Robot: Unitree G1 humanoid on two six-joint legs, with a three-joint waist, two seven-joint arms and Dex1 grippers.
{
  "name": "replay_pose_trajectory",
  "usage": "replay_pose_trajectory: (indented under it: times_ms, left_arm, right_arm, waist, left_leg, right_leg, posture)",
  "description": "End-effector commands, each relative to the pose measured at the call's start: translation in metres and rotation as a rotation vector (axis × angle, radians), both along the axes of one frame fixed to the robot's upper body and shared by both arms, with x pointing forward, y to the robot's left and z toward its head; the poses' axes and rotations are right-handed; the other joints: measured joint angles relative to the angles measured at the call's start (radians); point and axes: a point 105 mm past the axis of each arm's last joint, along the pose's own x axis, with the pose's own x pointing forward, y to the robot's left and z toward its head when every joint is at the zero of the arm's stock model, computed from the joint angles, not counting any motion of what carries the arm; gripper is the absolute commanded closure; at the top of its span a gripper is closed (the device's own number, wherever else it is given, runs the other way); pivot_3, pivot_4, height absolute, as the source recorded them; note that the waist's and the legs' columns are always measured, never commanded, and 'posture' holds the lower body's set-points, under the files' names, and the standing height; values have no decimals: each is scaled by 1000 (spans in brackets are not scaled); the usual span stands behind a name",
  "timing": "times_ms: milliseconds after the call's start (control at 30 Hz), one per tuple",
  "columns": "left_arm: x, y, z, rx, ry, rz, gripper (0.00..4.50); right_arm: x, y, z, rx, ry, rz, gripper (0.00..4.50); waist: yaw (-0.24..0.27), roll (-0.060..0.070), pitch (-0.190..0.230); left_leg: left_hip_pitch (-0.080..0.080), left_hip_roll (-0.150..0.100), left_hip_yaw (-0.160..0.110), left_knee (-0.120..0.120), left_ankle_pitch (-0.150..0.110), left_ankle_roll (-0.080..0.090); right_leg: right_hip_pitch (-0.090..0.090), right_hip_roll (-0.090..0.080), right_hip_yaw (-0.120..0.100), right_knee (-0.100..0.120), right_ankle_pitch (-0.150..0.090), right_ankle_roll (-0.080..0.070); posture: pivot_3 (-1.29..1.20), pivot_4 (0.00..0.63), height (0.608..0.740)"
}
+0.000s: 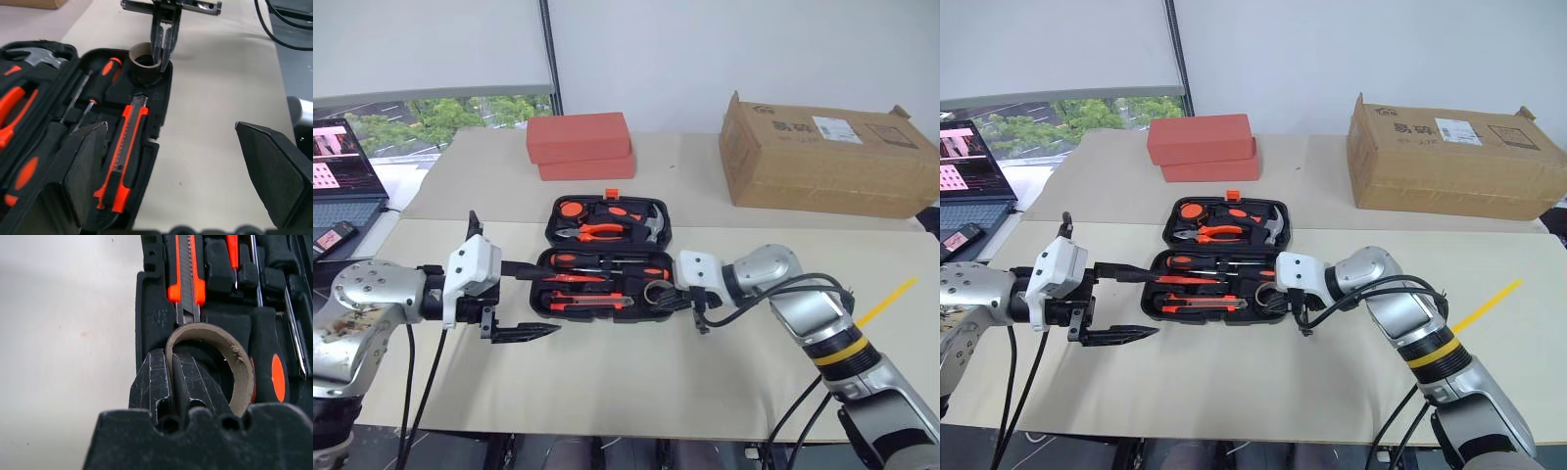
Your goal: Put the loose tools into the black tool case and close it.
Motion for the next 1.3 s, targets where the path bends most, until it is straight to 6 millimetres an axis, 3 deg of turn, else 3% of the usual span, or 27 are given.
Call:
replay_pose_trajectory:
  times_ms: [33,67,133,367,433,567,633,767,933,1033,1200,1300]
  left_arm:
    - [-4,-1,9,-2,-29,0,0]
    - [-4,-1,9,-1,-28,3,0]
    - [-4,-1,9,0,-26,7,0]
    - [-3,-2,5,-1,-16,7,0]
    - [-2,-1,3,-6,-12,7,0]
    - [2,2,1,-25,-12,24,0]
    - [10,6,1,-80,-13,73,0]
    - [53,27,1,-318,-21,315,0]
    - [100,58,-18,-379,27,518,0]
    - [131,76,-22,-425,64,668,0]
    - [154,81,-18,-519,165,718,0]
    - [161,82,-25,-510,252,754,0]
  right_arm:
    - [-1,6,9,13,-40,48,4408]
    - [-2,6,10,19,-40,53,3733]
    - [-3,8,13,37,-37,58,3255]
    - [-5,12,21,74,-42,60,786]
    - [-2,13,31,120,-55,36,77]
    - [10,9,46,193,-82,-34,9]
    - [29,1,52,227,-115,-139,9]
    - [74,-18,55,432,-6,-420,9]
    - [114,-30,34,482,110,-669,9]
    - [132,-34,33,556,207,-800,9]
    - [146,-25,38,729,443,-913,9]
    - [145,-17,35,779,553,-917,9]
  waist:
    - [-2,0,0]
    - [-3,0,0]
    - [-3,0,0]
    - [-4,0,0]
    - [-5,0,0]
    - [-7,0,0]
    - [-8,0,0]
    - [-7,-1,1]
    - [-11,-3,1]
    - [-13,-3,1]
    - [-22,-3,1]
    - [-30,-3,1]
  left_leg:
    - [0,0,0,0,0,0]
    - [0,0,0,0,0,0]
    - [0,0,0,0,0,0]
    - [0,0,0,0,0,0]
    - [0,0,0,0,0,0]
    - [0,0,0,0,0,0]
    - [0,0,0,0,0,0]
    - [3,0,0,0,1,-1]
    - [1,0,0,0,2,-3]
    - [0,-1,1,0,2,-3]
    - [-1,-1,1,-1,2,-3]
    - [-3,-1,1,-2,2,-3]
  right_leg:
    - [0,0,0,0,0,0]
    - [0,0,0,0,0,0]
    - [0,0,0,0,0,0]
    - [0,0,0,0,0,0]
    - [0,0,0,0,0,0]
    - [0,0,0,0,0,0]
    - [0,0,0,0,0,0]
    - [3,0,0,2,0,-1]
    - [1,1,-2,2,2,-3]
    - [0,1,-2,2,2,-3]
    - [0,1,-3,3,2,-3]
    - [-1,2,-5,2,2,-2]
  posture:
    - [0,150,712]
    - [0,150,712]
    - [0,150,712]
    - [0,150,712]
    - [0,150,712]
    - [0,150,712]
    - [0,150,712]
    - [0,150,712]
    - [0,150,712]
    - [0,150,712]
    - [0,150,712]
    - [0,150,712]
